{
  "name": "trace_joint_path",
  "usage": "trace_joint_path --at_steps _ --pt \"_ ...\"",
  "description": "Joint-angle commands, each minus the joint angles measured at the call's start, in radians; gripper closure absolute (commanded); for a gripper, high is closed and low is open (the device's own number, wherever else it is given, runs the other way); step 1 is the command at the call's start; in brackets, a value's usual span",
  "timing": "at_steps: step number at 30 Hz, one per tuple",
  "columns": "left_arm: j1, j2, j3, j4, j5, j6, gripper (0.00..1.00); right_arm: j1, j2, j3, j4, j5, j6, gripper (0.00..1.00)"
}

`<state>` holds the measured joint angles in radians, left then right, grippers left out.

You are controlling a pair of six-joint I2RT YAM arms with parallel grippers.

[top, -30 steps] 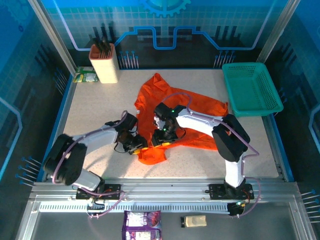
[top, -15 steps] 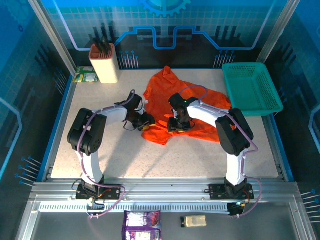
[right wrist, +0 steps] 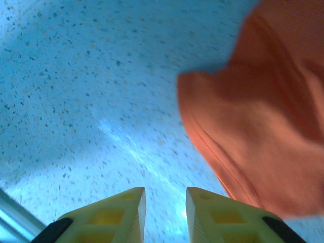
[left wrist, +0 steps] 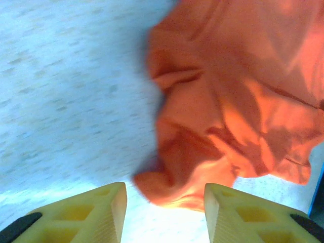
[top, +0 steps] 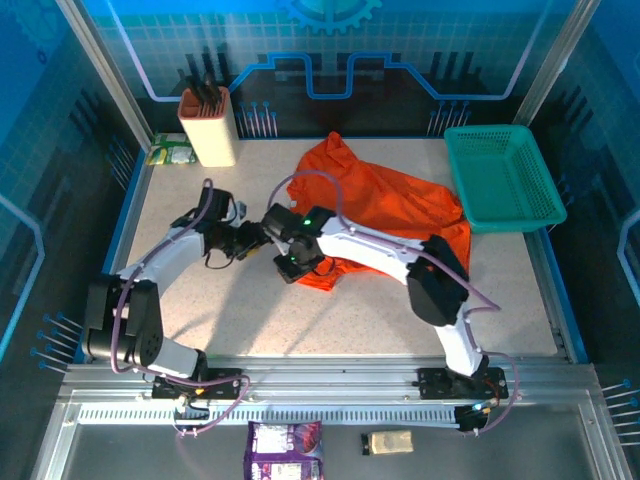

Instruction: Fold the inside-out t-shirt

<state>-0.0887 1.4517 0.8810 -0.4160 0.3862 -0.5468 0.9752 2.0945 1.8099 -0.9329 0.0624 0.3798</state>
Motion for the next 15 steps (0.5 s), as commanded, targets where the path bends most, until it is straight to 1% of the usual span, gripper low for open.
trace_joint_path --at_steps 1,2,4,6,8,10,15 --pt "0.045 -0.053 -0.064 -0.044 0.025 0.020 0.55 0.015 0.107 0.101 -0.100 0.062 -0.059 0.68" --pt "0.054 -0.066 -0.074 -0.051 0.029 0.022 0.55 0.015 0.136 0.127 -0.101 0.059 -0.059 0.63" --pt "0.063 -0.090 -0.087 -0.061 0.031 0.025 0.55 0.014 0.183 0.167 -0.103 0.076 -0.060 0.56" --pt "0.067 -0.109 -0.093 -0.071 0.030 0.027 0.55 0.008 0.216 0.191 -0.093 0.082 -0.067 0.53" --pt "0.070 -0.125 -0.100 -0.075 0.028 0.027 0.55 -0.003 0.227 0.187 -0.067 0.066 -0.068 0.52" --pt "0.072 -0.132 -0.104 -0.076 0.031 0.026 0.55 -0.019 0.270 0.179 -0.053 0.018 -0.063 0.52" --pt "0.075 -0.141 -0.113 -0.065 0.056 0.013 0.55 -0.033 0.264 0.106 -0.019 -0.073 -0.055 0.57"
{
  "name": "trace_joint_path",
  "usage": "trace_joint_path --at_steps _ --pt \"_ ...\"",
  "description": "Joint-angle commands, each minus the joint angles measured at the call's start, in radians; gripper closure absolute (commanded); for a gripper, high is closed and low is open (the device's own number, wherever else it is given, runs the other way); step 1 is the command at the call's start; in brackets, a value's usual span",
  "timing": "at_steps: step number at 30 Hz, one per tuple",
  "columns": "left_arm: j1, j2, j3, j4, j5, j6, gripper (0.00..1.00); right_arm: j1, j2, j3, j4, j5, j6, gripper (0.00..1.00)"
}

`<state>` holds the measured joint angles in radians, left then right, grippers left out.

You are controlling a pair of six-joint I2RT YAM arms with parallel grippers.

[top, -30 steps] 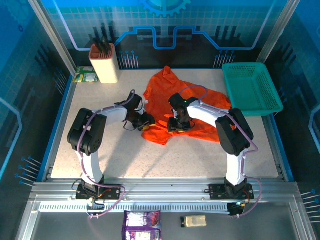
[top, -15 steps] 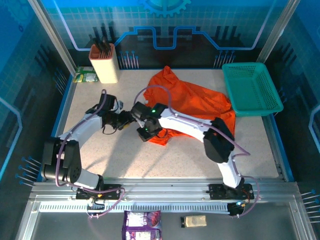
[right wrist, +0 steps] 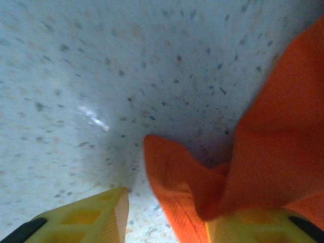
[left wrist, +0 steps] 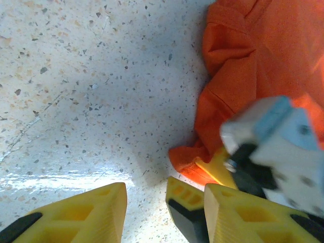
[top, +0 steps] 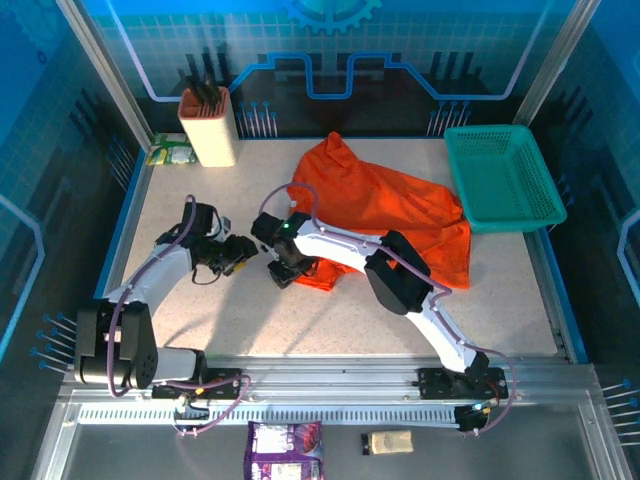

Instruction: Fold the inside-out t-shirt

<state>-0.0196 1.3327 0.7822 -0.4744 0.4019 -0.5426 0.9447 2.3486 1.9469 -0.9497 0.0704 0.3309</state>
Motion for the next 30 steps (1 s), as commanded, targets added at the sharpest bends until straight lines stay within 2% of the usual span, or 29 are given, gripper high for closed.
trace_joint_path --at_steps 1,3,5,8,10,14,15,16,17,18,19,25,30 --pt "0.006 -0.026 -0.017 -0.005 0.042 0.006 0.55 -0.001 0.008 -0.043 0.000 -0.087 -0.006 0.59" --pt "0.006 -0.033 -0.020 -0.003 0.042 0.004 0.55 0.004 0.005 -0.053 -0.008 -0.091 -0.010 0.67" --pt "0.006 -0.036 -0.019 -0.006 0.044 0.001 0.55 0.009 -0.013 -0.060 -0.015 -0.092 -0.004 0.83" --pt "0.006 -0.053 -0.017 -0.010 0.055 -0.007 0.55 0.008 -0.096 -0.084 0.013 -0.166 0.013 0.97" --pt "0.006 -0.070 -0.014 -0.020 0.060 -0.011 0.55 0.004 -0.147 -0.098 0.039 -0.267 0.025 1.00" --pt "0.007 -0.100 -0.006 -0.045 0.068 -0.015 0.55 0.002 -0.223 -0.138 0.127 -0.532 0.038 1.00" --pt "0.006 -0.105 -0.004 -0.051 0.072 -0.014 0.55 0.000 -0.228 -0.139 0.126 -0.582 0.038 0.96" --pt "0.004 -0.108 -0.005 -0.060 0.076 -0.012 0.55 -0.003 -0.233 -0.136 0.104 -0.607 0.036 0.86" --pt "0.003 -0.110 -0.007 -0.071 0.081 -0.008 0.55 -0.009 -0.245 -0.140 0.084 -0.594 0.038 0.69" --pt "-0.001 -0.112 -0.008 -0.081 0.081 -0.004 0.55 -0.019 -0.264 -0.155 0.077 -0.575 0.043 0.59" --pt "-0.007 -0.114 -0.012 -0.093 0.079 0.003 0.55 -0.034 -0.294 -0.187 0.084 -0.560 0.054 0.55" --pt "-0.116 -0.121 -0.051 -0.147 -0.028 0.010 0.55 -0.165 -0.489 -0.388 0.139 -0.494 0.123 0.52" --pt "-0.242 -0.115 -0.131 -0.139 -0.132 -0.066 0.58 -0.268 -0.616 -0.505 0.127 -0.424 0.138 0.52"
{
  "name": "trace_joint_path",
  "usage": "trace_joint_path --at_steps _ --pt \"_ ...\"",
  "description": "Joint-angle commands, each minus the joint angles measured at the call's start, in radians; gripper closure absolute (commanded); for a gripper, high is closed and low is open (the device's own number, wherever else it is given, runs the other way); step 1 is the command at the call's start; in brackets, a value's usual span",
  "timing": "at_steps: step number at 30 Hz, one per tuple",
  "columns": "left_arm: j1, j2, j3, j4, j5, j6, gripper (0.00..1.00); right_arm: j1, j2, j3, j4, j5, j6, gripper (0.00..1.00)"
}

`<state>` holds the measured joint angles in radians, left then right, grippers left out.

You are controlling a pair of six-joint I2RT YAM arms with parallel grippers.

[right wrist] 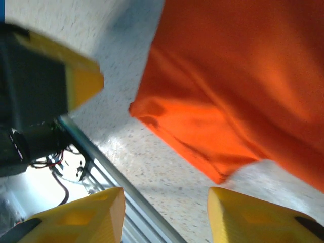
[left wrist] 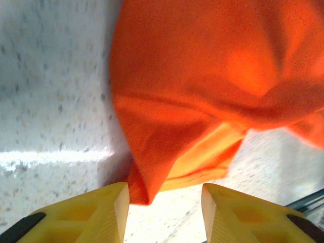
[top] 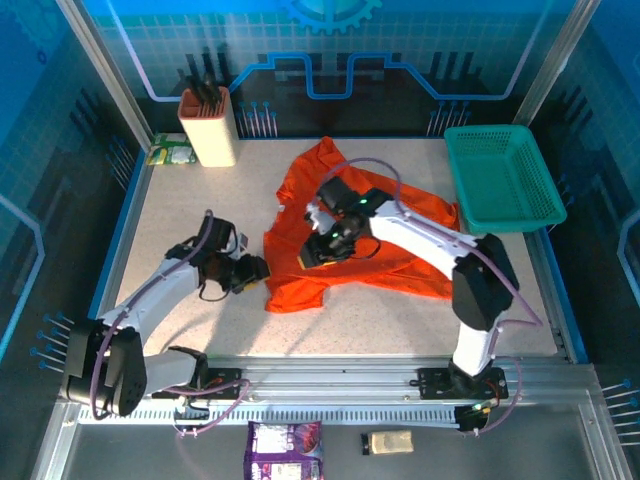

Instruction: Fold the inside-out t-shirt

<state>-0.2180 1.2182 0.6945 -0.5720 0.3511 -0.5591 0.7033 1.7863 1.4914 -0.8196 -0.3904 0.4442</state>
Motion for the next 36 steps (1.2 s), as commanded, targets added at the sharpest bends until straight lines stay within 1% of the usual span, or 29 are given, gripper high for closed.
trace_joint_path --at_steps 1,5,8,13,17,21,27,30,36 --pt "-0.073 0.000 -0.060 -0.032 -0.092 -0.066 0.59 -0.045 -0.077 -0.072 -0.001 0.046 0.028 0.52" --pt "-0.193 0.008 -0.088 -0.033 -0.173 -0.097 0.64 -0.097 -0.149 -0.124 -0.004 0.052 0.030 0.52" --pt "-0.251 0.035 -0.087 -0.071 -0.252 -0.090 0.66 -0.118 -0.181 -0.138 -0.013 0.056 0.026 0.52" --pt "-0.302 0.071 -0.083 -0.073 -0.343 -0.061 0.65 -0.131 -0.212 -0.154 -0.019 0.063 0.024 0.52" --pt "-0.309 0.105 -0.062 -0.058 -0.389 -0.023 0.63 -0.133 -0.230 -0.167 -0.024 0.068 0.025 0.51" --pt "-0.309 0.136 -0.049 -0.004 -0.390 0.009 0.63 -0.137 -0.250 -0.178 -0.038 0.086 0.022 0.51" --pt "-0.310 0.207 -0.001 0.034 -0.340 0.031 0.65 -0.155 -0.304 -0.218 -0.035 0.101 0.027 0.51" --pt "-0.318 0.201 0.023 0.016 -0.338 0.032 0.66 -0.166 -0.325 -0.230 -0.041 0.104 0.030 0.51" --pt "-0.330 0.143 0.072 -0.062 -0.351 0.039 0.66 -0.189 -0.350 -0.235 -0.057 0.107 0.028 0.51"
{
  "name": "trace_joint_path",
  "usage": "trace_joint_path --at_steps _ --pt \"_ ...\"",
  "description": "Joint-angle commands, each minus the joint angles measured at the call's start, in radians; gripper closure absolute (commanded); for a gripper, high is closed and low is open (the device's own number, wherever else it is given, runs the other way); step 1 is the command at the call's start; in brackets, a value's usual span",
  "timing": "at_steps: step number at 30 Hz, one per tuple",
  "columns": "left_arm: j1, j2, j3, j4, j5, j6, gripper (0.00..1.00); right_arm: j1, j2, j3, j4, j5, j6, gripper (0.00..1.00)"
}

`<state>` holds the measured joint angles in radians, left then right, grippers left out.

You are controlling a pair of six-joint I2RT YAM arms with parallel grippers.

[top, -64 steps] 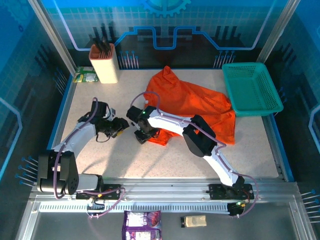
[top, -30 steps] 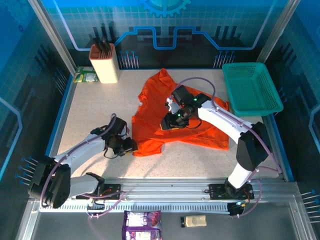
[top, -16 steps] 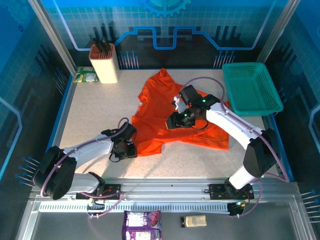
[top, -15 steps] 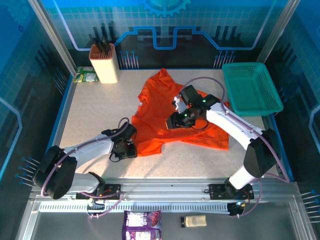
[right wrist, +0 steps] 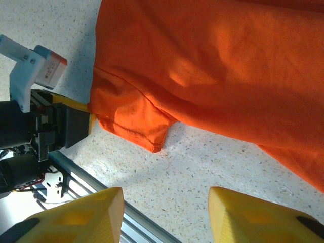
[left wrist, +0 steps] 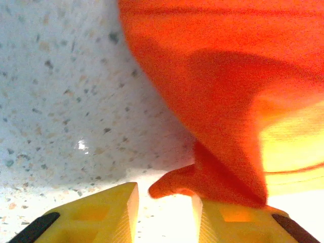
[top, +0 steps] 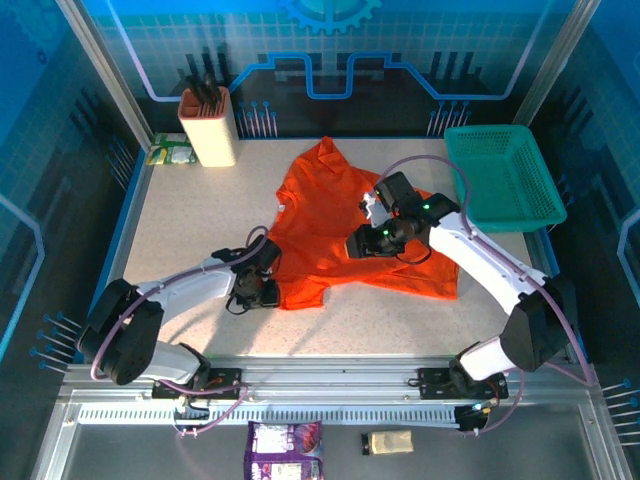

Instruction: Fold the inside-out t-shirt

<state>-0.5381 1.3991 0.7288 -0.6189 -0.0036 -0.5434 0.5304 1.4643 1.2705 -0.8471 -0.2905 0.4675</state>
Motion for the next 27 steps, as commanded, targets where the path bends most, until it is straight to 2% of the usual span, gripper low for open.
trace_joint_path --at_steps 1,10,18,20,23,27 --pt "-0.010 -0.045 0.045 -0.031 0.000 0.026 0.66 -0.020 -0.031 -0.014 -0.032 0.007 0.006 0.51" --pt "-0.010 0.023 0.065 -0.042 -0.039 0.080 0.66 -0.031 -0.042 -0.009 -0.046 0.008 -0.001 0.51" --pt "-0.011 0.087 0.032 0.022 0.003 0.082 0.67 -0.044 -0.064 -0.029 -0.049 0.020 0.001 0.51" --pt "-0.011 0.090 0.021 0.038 0.024 0.079 0.71 -0.052 -0.069 -0.036 -0.054 0.044 0.004 0.51" --pt "-0.010 0.088 0.012 0.041 0.025 0.068 0.83 -0.083 -0.081 -0.068 -0.083 0.141 0.021 0.51" --pt "0.005 0.043 0.007 0.022 0.007 0.045 0.95 -0.203 -0.121 -0.180 -0.089 0.216 0.050 0.52"
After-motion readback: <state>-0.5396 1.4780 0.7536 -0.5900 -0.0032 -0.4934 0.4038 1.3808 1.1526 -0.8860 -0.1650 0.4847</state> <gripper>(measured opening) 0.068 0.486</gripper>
